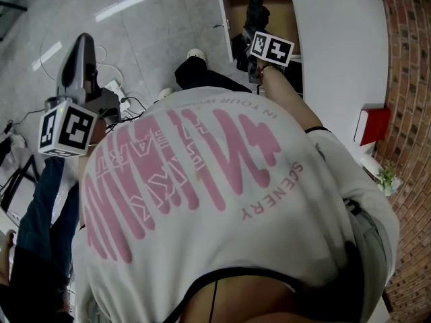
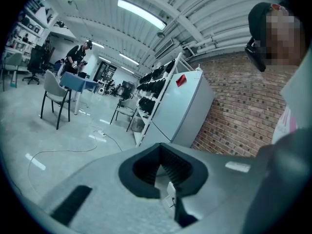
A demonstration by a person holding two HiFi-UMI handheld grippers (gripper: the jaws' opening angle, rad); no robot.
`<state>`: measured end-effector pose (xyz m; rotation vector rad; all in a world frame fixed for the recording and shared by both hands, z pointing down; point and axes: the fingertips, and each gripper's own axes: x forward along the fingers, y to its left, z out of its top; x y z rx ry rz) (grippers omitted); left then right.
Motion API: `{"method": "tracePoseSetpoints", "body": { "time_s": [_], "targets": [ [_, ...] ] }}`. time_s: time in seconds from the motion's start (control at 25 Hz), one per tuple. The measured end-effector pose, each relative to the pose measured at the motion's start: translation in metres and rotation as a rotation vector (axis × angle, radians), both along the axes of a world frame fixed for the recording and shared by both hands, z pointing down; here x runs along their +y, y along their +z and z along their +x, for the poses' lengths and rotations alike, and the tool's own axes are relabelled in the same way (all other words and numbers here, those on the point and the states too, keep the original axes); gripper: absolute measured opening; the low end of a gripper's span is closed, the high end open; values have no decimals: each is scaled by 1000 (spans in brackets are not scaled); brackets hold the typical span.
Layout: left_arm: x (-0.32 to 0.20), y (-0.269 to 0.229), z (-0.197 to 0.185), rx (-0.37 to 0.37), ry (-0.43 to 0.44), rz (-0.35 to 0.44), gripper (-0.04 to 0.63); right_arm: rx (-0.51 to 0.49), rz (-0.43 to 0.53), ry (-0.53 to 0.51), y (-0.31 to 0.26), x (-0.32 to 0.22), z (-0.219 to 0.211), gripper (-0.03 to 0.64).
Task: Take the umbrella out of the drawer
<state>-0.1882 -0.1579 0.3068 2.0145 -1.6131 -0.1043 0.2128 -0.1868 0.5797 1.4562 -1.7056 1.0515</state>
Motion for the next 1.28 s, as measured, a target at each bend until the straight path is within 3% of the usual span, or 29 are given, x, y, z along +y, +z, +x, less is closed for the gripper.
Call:
{"method": "tracePoseSetpoints", "body": {
  "time_s": [0.8,1.28],
  "targets": [
    [7,-14,13,17,58,48,1,-108,146,16,-55,-5,-33,264],
    [21,-21,11,22,89,64,2,-182,251,-58,-106,-1,-78,264]
  ]
}}
